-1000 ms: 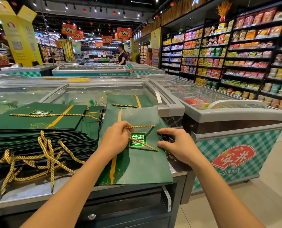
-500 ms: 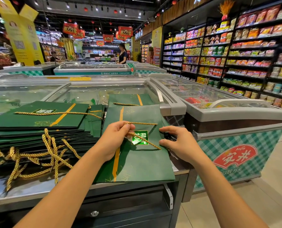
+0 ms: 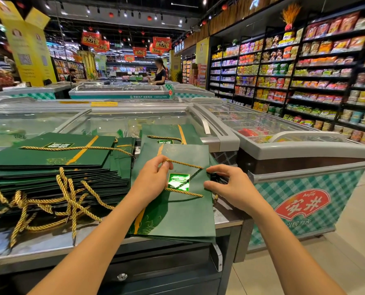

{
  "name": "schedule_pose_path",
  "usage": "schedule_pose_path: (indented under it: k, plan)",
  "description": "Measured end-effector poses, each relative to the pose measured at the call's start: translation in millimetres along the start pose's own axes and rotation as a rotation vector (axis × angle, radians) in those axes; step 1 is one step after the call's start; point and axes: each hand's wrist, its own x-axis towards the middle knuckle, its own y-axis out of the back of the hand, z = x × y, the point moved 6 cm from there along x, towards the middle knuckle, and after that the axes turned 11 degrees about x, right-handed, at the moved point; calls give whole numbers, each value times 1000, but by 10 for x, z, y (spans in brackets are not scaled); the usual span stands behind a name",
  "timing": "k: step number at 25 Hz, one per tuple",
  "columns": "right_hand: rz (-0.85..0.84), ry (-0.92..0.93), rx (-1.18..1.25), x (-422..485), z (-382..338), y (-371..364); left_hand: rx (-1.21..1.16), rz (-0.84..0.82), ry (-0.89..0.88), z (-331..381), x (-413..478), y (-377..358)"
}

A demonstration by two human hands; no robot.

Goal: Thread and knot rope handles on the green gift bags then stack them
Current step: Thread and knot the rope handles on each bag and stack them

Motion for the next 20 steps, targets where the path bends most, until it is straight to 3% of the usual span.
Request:
schedule_pose_path:
  k: [5, 8, 11, 14, 20]
  plan:
    - [27, 67, -16, -60, -81, -1, -23, 132, -32, -19, -51, 51]
    - [180, 55, -123, -35, -60, 47, 148, 165, -37, -25, -91, 128]
    - [181, 12, -293, -21, -90, -43, 461, 60, -41, -15, -213, 131]
    - [122, -26, -380, -39, -145, -88, 534, -50, -31, 17, -353, 96]
    - [81, -104, 517, -152, -282, -9, 440, -86, 80, 53, -437, 215]
